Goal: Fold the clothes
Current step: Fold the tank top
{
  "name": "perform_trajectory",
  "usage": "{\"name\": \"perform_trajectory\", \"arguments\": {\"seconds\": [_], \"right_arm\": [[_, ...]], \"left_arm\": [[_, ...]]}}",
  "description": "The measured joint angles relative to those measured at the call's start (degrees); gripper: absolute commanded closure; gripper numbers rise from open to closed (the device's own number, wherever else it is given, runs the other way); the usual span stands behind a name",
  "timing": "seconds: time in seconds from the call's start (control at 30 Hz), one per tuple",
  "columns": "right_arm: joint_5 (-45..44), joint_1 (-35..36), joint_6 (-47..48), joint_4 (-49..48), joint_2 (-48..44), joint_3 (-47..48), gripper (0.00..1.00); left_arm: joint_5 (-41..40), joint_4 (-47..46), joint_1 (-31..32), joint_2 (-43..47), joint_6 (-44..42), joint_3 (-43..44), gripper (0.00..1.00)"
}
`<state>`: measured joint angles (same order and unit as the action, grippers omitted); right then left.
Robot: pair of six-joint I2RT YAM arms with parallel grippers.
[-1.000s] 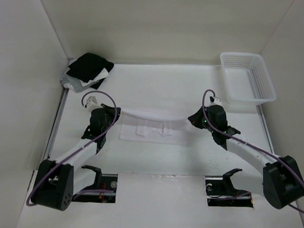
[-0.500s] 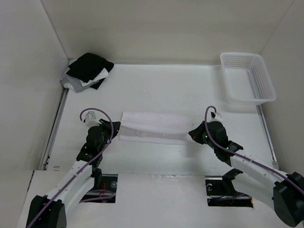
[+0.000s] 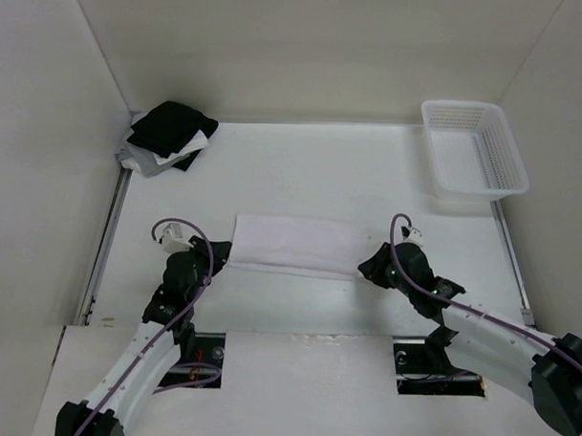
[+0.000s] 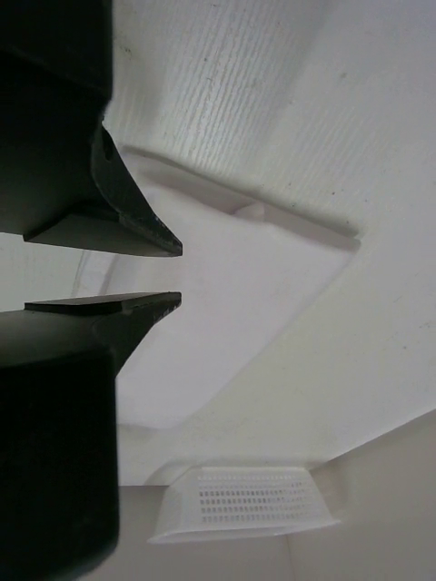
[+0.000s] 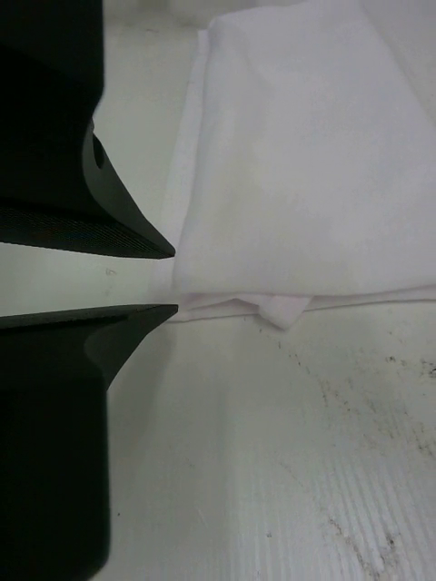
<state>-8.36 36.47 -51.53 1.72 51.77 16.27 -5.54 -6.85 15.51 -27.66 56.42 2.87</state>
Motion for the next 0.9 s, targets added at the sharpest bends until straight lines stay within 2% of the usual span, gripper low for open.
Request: {"name": "perform_trajectory", "arguments": {"seconds": [0.07,0.13,0.2,0.43,0.53,0.7,0.9], "right_arm": [[-0.28,0.00,0.74,1.11,-0.55,1.11,0.77],[-0.31,0.07,1.75,1.16,0.37,2.95,0.92],[-0.28,0.39,2.58,0.04,3.45,5.40,0.98],[1.49,3.76,4.04,-10.47,19.87,11.10,1.00],[2.62,5.38,3.61,-15.89,26.08,11.78,1.00],[4.31,6.71,1.38,-22.73,33.48,11.67,1.00],[4.15,6.91,-2.12,-27.98,33.97,7.96,1.00]], "left_arm": [[-0.39,1.49,0.46,2.10,-0.68,0.50,0.80],[-1.46,1.51,1.92,2.58,-1.20,1.55,0.81],[-2.71,-0.35,5.07,-0.79,-1.64,3.37,0.81],[-5.97,-15.78,23.91,-31.56,-2.27,12.07,0.82],[-5.75,-21.73,29.31,-42.16,-2.25,14.86,0.83],[-4.90,-27.67,31.80,-51.10,-1.99,15.98,0.83],[-4.68,-30.77,29.83,-51.82,-1.31,12.28,0.83]]}}
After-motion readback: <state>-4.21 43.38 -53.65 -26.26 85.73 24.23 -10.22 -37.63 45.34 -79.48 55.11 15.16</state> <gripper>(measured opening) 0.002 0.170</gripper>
